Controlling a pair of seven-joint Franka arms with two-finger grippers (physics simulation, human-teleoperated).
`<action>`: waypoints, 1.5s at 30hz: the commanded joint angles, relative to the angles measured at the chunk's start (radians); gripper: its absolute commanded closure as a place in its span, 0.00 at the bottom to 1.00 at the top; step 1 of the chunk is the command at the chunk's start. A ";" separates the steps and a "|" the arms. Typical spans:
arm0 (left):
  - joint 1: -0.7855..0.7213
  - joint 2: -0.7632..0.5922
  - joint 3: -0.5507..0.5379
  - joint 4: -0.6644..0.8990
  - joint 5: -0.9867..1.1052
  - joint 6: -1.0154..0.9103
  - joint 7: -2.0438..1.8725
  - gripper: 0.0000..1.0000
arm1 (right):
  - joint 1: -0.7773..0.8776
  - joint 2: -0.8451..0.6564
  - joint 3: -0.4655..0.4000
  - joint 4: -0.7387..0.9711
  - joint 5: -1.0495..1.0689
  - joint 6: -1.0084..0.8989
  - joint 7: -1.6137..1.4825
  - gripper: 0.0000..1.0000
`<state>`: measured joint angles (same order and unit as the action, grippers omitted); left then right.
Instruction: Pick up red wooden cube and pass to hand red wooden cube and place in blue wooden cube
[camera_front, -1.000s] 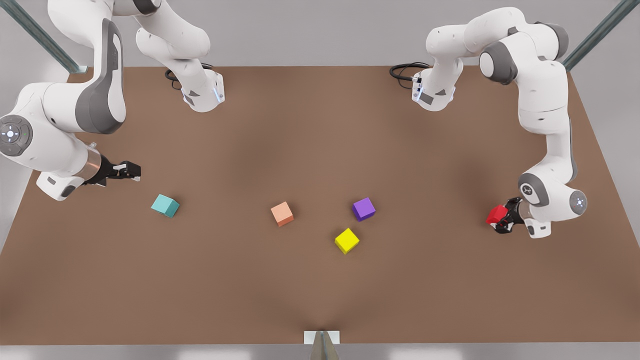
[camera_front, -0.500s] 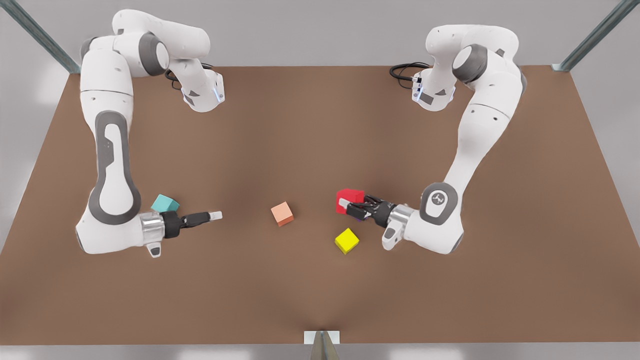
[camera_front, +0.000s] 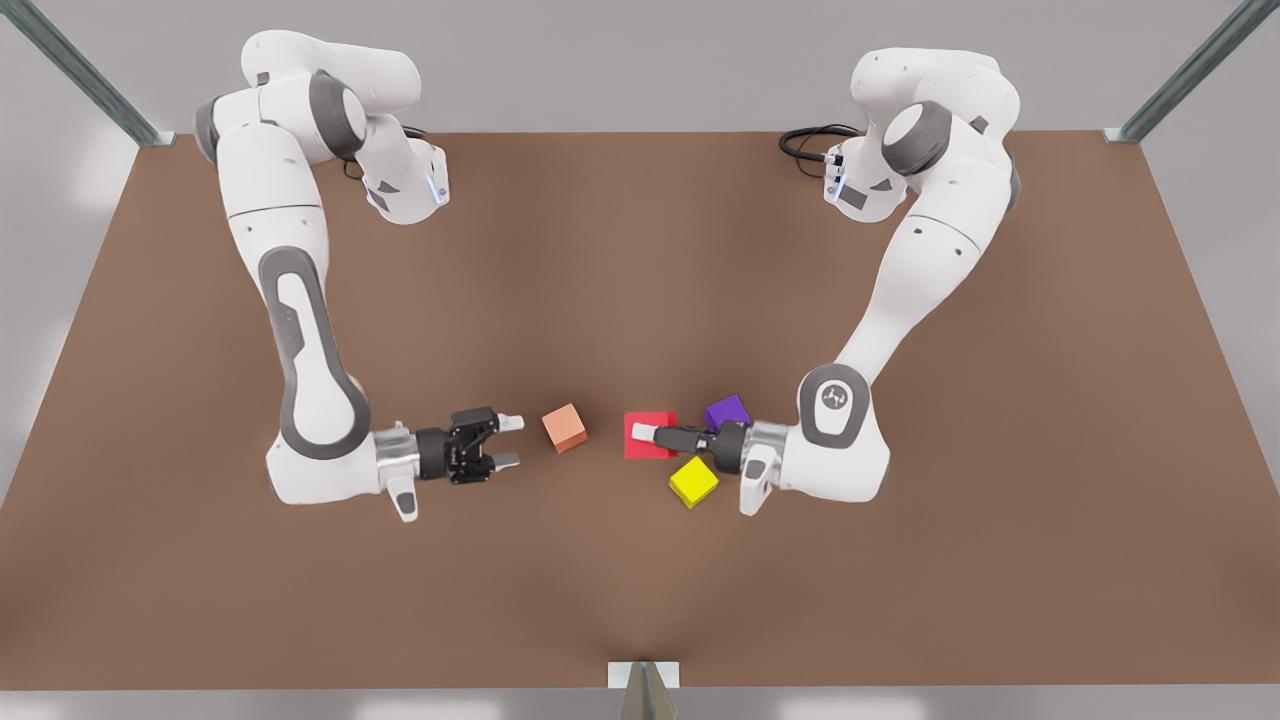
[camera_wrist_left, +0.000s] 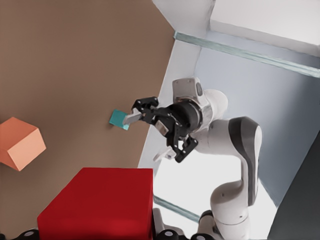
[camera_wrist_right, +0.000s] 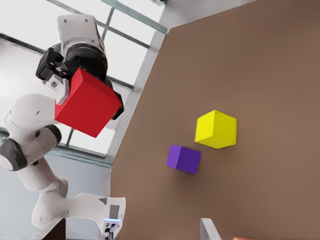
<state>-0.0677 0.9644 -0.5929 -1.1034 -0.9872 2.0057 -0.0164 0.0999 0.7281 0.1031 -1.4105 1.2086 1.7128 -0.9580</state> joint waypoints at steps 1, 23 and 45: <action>-0.001 -0.001 -0.008 0.008 -0.011 0.108 0.454 0.44 | 0.000 0.002 0.009 -0.004 0.086 0.039 -1.266 0.00; -0.004 0.031 -0.054 0.002 -0.103 0.142 0.533 0.43 | 0.087 0.073 0.067 0.079 0.370 0.208 -1.214 0.00; -0.006 0.053 -0.056 -0.006 -0.191 0.140 0.510 0.43 | 0.089 0.094 0.144 0.114 0.405 0.238 -1.182 0.00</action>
<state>-0.0734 1.0140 -0.6469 -1.1090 -1.1235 2.1555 0.4360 0.1887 0.8224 0.2435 -1.2976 1.6146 1.9452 -2.0627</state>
